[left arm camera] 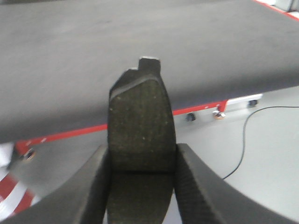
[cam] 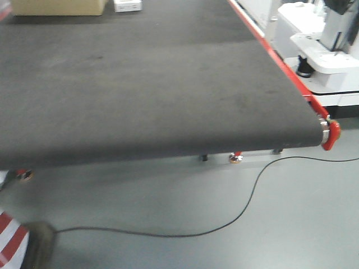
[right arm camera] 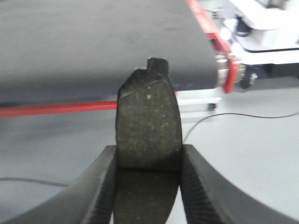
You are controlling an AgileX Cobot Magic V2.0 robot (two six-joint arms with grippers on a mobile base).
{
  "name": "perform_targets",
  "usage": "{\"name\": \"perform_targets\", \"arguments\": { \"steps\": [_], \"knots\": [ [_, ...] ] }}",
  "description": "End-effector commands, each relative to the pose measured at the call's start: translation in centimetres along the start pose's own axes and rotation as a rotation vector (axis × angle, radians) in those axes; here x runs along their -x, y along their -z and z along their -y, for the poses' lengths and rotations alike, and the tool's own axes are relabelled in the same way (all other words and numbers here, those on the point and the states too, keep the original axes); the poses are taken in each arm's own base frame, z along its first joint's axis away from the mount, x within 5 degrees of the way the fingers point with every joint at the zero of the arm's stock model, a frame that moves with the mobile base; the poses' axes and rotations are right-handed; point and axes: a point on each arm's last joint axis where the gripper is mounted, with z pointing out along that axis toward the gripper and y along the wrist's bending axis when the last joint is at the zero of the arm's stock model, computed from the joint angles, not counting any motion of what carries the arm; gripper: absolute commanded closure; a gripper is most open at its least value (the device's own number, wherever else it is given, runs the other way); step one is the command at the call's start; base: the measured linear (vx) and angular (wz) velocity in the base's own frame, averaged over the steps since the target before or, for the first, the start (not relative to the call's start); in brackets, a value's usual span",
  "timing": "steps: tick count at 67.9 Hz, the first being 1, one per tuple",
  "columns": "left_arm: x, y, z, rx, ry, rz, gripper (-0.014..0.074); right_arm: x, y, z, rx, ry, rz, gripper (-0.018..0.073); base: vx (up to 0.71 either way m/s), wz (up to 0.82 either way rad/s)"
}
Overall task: Move and align brake pads A on conveyor
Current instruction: 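Stop the base beside the dark conveyor belt holding both pads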
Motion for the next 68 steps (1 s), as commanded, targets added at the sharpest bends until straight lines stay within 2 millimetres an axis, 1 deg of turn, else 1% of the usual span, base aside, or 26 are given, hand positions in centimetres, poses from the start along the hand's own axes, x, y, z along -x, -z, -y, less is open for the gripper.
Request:
{"name": "perform_targets", "arguments": {
  "steps": [1,13,26,68],
  "knots": [
    [1.64,0.43,0.07,-0.011,-0.004,0.115,0.0602,1.85,0.37,0.05,-0.006,0.012,0.120,0.0564,0.31,-0.33],
    [1.64,0.43,0.07,-0.011,-0.004,0.115,0.0602,1.84,0.36,0.05,-0.006,0.011,0.119,0.0564,0.35,-0.19],
    [1.64,0.43,0.07,-0.011,-0.004,0.115,0.0602,1.84,0.36,0.05,-0.006,0.011,0.119,0.0564,0.41,0.01],
    [1.64,0.43,0.07,-0.011,-0.004,0.115,0.0602,1.84,0.36,0.05,-0.006,0.011,0.119,0.0564,0.41,0.19]
  ]
}}
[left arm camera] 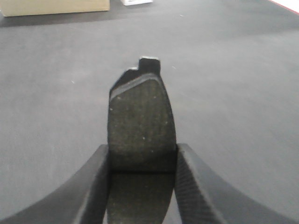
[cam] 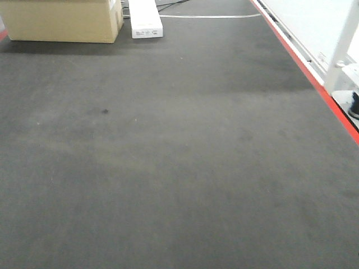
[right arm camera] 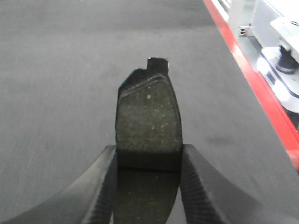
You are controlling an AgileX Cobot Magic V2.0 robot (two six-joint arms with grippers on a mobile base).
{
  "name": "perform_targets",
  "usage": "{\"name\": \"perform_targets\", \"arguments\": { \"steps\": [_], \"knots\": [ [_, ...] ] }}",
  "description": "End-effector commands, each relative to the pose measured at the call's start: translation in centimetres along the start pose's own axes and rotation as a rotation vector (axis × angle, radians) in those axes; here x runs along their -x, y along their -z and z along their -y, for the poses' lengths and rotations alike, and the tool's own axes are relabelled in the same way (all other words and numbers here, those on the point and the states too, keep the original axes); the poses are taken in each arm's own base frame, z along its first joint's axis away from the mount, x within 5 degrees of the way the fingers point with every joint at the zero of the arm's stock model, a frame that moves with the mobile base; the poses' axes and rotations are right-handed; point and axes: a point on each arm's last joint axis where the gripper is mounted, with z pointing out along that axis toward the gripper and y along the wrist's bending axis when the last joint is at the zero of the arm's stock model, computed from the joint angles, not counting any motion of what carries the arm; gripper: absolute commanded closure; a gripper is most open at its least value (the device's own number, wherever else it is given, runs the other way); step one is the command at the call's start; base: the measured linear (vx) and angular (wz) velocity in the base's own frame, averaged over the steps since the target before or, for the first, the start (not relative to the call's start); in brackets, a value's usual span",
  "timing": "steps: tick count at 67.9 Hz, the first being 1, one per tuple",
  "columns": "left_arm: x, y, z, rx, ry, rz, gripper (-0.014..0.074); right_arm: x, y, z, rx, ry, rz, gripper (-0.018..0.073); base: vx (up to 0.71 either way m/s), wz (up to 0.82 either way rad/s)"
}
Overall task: Move and align brake pads A on conveyor
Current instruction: 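Stop the base beside the dark conveyor belt holding both pads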
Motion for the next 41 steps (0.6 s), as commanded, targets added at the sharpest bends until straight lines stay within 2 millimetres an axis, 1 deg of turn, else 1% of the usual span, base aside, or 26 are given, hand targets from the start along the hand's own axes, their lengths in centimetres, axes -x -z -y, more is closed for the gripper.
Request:
{"name": "perform_targets", "arguments": {
  "steps": [1,22,41],
  "knots": [
    [1.64,0.43,0.07,-0.011,-0.005,0.115,0.0602,1.84,0.36,0.05,-0.006,0.011,0.119,0.0564,0.31,0.13],
    [1.64,0.43,0.07,-0.011,-0.005,0.115,0.0602,1.85,0.37,0.05,-0.006,0.011,0.120,0.0564,0.25,0.09],
    [1.64,0.43,0.07,-0.011,-0.005,0.115,0.0602,1.85,0.37,0.05,-0.006,0.011,0.120,0.0564,0.11,0.03]
  ]
}}
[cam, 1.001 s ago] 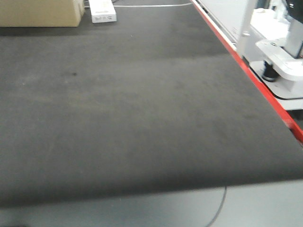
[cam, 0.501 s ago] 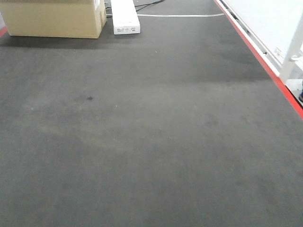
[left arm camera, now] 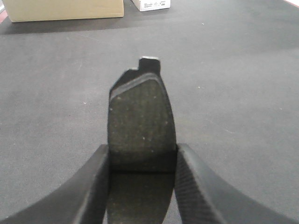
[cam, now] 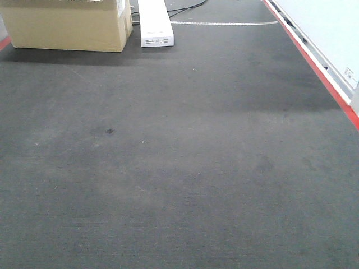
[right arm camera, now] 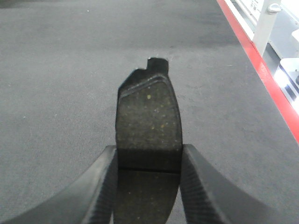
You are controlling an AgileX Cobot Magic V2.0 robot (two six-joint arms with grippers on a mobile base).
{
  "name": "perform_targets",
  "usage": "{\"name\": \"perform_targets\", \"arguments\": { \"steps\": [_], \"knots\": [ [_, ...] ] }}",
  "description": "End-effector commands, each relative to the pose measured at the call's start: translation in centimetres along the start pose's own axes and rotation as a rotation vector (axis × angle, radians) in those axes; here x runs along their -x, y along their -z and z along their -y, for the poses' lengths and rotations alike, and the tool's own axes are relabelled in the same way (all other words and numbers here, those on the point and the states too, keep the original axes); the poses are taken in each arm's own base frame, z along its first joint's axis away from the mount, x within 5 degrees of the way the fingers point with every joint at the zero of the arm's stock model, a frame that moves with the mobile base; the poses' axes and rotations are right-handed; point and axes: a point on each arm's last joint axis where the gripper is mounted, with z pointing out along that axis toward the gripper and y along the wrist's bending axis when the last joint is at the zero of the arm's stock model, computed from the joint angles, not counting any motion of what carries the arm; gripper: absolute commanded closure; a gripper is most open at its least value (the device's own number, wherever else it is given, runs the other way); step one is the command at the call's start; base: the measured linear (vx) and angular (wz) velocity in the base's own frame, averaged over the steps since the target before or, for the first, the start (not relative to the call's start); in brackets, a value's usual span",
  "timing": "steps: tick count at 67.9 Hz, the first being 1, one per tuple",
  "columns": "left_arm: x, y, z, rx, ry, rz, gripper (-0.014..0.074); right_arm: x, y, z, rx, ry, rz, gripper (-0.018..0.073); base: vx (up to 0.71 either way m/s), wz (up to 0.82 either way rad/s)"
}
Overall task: Move and align brake pads A on conveyor
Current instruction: 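Stop the base beside the dark conveyor belt holding both pads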
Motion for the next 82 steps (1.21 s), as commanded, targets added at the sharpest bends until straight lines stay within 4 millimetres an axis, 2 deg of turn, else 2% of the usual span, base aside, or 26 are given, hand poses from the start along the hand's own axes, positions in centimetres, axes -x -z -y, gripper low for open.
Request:
{"name": "perform_targets", "arguments": {
  "steps": [1,82],
  "knots": [
    [1.64,0.43,0.07,-0.011,-0.005,0.115,0.0602,1.85,0.37,0.05,-0.006,0.011,0.120,0.0564,0.04,0.01],
    [1.64,0.43,0.07,-0.011,-0.005,0.115,0.0602,1.85,0.37,0.05,-0.006,0.011,0.120,0.0564,0.00,0.00]
  ]
}}
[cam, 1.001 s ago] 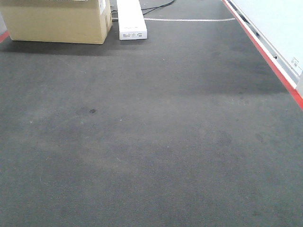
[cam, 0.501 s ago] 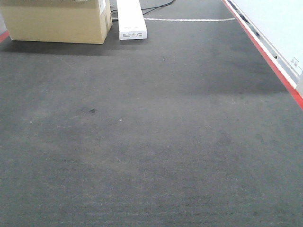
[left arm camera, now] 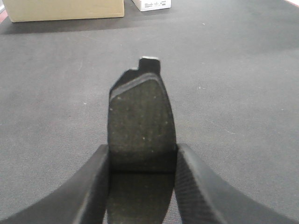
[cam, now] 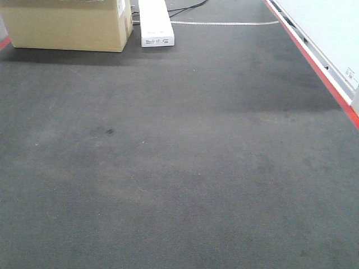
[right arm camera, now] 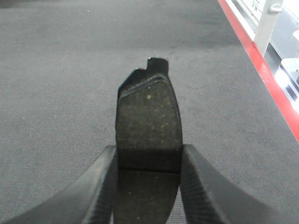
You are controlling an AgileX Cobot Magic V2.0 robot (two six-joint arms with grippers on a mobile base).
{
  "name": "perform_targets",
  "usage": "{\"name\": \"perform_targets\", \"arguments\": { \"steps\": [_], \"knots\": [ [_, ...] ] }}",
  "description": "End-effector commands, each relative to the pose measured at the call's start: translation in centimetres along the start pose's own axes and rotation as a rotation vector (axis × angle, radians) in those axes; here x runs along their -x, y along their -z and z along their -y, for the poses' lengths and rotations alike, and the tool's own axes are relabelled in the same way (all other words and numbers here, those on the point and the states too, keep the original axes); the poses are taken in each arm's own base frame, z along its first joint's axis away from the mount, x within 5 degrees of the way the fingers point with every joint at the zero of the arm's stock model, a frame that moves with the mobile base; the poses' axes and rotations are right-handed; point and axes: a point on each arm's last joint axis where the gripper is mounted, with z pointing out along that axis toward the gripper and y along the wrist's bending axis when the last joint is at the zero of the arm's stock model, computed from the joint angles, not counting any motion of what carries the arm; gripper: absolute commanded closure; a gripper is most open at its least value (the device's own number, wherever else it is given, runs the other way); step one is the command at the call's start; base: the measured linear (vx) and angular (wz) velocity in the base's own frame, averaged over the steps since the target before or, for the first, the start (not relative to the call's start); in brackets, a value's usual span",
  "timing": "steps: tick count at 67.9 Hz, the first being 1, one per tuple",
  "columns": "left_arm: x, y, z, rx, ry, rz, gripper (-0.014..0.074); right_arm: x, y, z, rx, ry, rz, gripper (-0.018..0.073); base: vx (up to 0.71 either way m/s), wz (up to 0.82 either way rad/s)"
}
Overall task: Move and align brake pads A on conveyor
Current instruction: 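Stop the base beside the dark conveyor belt holding both pads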
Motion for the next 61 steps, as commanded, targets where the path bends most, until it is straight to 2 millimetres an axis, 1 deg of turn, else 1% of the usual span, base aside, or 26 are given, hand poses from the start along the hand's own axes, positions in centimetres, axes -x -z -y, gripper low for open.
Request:
{"name": "perform_targets", "arguments": {
  "steps": [1,61],
  "knots": [
    [1.64,0.43,0.07,-0.011,-0.005,0.115,0.0602,1.85,0.37,0.05,-0.006,0.011,0.120,0.0564,0.00,0.00],
    [1.69,0.43,0.08,-0.011,-0.004,0.119,0.0602,1.85,0.37,0.05,-0.006,0.011,0.120,0.0564,0.00,0.00]
  ]
}}
